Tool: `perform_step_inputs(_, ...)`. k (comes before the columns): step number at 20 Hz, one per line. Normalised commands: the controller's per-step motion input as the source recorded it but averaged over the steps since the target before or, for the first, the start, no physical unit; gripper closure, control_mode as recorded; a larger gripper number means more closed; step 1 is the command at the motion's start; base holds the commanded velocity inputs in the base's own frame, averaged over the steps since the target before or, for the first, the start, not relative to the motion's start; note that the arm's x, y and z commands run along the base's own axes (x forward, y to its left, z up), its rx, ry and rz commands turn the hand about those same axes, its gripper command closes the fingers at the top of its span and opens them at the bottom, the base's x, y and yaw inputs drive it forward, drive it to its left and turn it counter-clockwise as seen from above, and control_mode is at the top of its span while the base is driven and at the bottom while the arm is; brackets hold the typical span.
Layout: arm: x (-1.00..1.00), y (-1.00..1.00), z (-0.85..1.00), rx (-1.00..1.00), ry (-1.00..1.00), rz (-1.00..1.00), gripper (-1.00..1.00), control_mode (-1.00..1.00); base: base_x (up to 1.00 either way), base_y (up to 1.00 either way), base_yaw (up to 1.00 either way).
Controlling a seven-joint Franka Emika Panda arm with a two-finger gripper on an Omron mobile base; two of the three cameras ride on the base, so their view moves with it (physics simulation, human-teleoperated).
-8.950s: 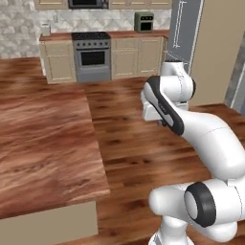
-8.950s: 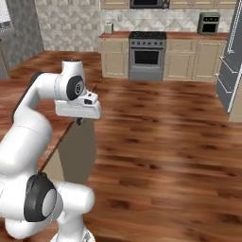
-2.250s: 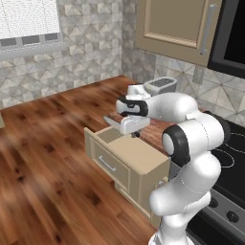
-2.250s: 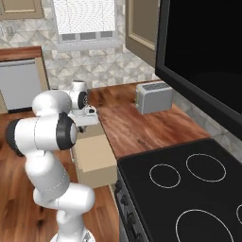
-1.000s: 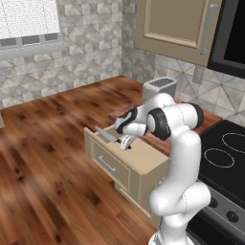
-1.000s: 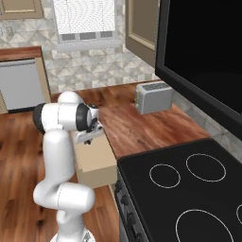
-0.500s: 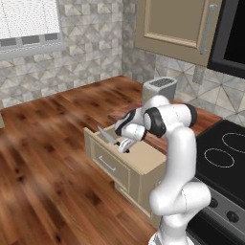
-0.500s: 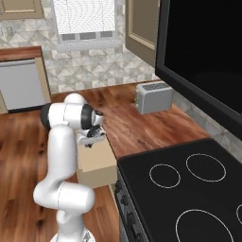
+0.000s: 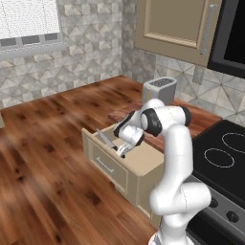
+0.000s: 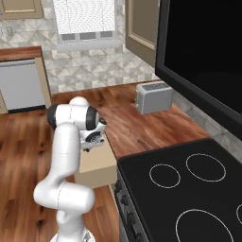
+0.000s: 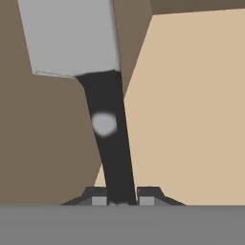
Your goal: Pick up the metallic utensils from the counter and place them in the open drawer. Make sure not to pick up any wooden utensils.
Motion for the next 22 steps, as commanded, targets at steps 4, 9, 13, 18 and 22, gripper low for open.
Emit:
perform_step_inputs(4,-0.1,0.31,-0.07,0.09,-0.01,0.0,1.0,-1.0,0.0,0.0,0.0)
perform_step_inputs(9,-0.13,0.29,-0.01,0.12,0.0,0.0,1.0,-1.0,0.0,0.0,0.0)
perform_step_inputs(13,-0.25,0.25,-0.07,0.1,0.0,0.0,1.0,-1.0,0.0,0.0,0.0)
perform_step_inputs(18,-0.49,0.36,-0.17,0.02,0.04,0.0,1.0,-1.0,0.0,0.0,0.0)
perform_step_inputs(22,-0.46,0.42,-0.02,0.04,0.11,0.06,1.0,-1.0,0.0,0.0,0.0)
